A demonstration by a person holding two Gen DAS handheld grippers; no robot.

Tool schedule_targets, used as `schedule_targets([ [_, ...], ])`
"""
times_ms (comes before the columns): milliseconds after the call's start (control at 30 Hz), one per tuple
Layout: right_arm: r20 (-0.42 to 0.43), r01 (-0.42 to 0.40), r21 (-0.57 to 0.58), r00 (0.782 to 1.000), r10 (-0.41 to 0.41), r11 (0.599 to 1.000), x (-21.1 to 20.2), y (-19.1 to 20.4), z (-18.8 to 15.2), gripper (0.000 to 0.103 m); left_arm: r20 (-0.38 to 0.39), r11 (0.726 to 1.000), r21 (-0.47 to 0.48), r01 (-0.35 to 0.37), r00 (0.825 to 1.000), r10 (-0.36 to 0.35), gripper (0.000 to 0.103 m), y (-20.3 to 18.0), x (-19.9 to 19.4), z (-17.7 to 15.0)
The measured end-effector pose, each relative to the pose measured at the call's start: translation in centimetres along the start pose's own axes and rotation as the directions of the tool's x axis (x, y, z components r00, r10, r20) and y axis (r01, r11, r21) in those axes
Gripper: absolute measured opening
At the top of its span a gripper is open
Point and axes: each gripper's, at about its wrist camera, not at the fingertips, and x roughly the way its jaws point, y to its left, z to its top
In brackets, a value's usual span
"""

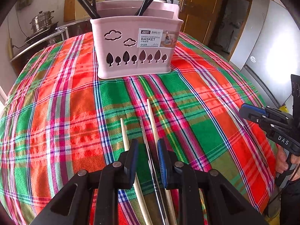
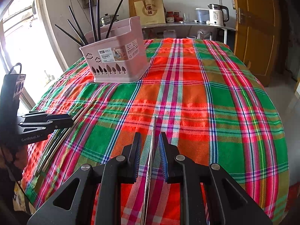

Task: Organize utensils
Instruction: 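Move both tools back down to the remaining chopsticks on the cloth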

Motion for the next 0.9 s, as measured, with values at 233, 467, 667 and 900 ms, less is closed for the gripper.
schedule_targets([
  [233,-0.007,-0.009,0.001,1.0,0.009,1.0,0.1,-0.1,0.0,0.019,0.02,0.998,-0.044,0.036,0.999,-0.035,0.016,0.8,-0.5,0.1],
  [467,-0.008,-0.003,0.0,1.0,0.003,1.0,0.3,-0.1,0.0,0.019,-0.005,1.0,-0.011,-0.003,1.0,0.003,0.016,0.2,0.0,-0.3],
  [667,-0.033,0.015,-0.001,0.999,-0.015,1.0,0.8,-0.1,0.1,0.019,-0.014,1.0,-0.023,-0.021,1.0,0.021,0.011,0.2,0.4,0.2],
  [900,-0.08,0.035,-0.026,0.996,-0.037,0.999,1.7,0.2,0.0,0.019,-0.026,1.0,-0.011,0.014,1.0,-0.015,0.011,-1.2,0.6,0.2],
])
